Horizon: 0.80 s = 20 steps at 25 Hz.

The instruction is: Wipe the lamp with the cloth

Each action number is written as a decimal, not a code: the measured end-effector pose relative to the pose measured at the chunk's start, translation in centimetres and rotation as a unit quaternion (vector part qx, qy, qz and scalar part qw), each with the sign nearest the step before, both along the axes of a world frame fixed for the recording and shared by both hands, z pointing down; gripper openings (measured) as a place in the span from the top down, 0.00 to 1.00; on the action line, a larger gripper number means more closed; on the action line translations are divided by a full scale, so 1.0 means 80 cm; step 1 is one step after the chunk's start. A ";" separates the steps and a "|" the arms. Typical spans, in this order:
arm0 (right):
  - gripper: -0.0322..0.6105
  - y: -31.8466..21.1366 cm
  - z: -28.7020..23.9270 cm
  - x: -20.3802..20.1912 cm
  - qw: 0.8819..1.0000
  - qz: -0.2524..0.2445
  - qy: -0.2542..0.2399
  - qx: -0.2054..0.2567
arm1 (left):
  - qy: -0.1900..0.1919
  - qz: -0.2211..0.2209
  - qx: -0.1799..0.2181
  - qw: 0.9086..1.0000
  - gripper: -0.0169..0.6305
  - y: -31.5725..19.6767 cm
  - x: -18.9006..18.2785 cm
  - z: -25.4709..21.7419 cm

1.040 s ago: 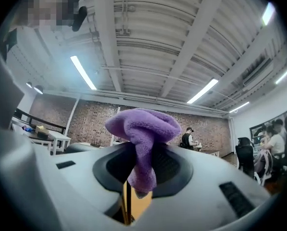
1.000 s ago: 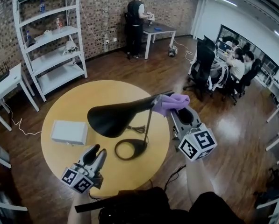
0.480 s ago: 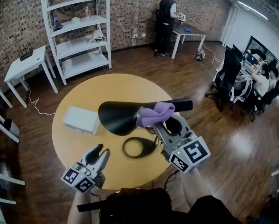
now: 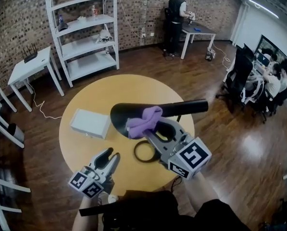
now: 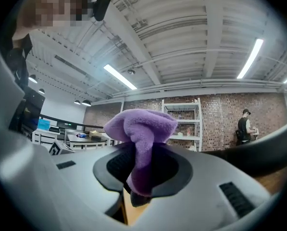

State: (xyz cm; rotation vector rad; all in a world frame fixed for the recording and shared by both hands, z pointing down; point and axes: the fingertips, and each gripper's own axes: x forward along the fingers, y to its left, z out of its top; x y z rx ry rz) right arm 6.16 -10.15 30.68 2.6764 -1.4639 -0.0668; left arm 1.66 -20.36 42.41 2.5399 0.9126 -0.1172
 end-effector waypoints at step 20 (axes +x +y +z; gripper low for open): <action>0.81 0.130 -0.022 0.008 0.976 0.207 0.026 0.068 | 0.053 0.129 0.011 0.990 0.77 -0.021 0.049 -0.048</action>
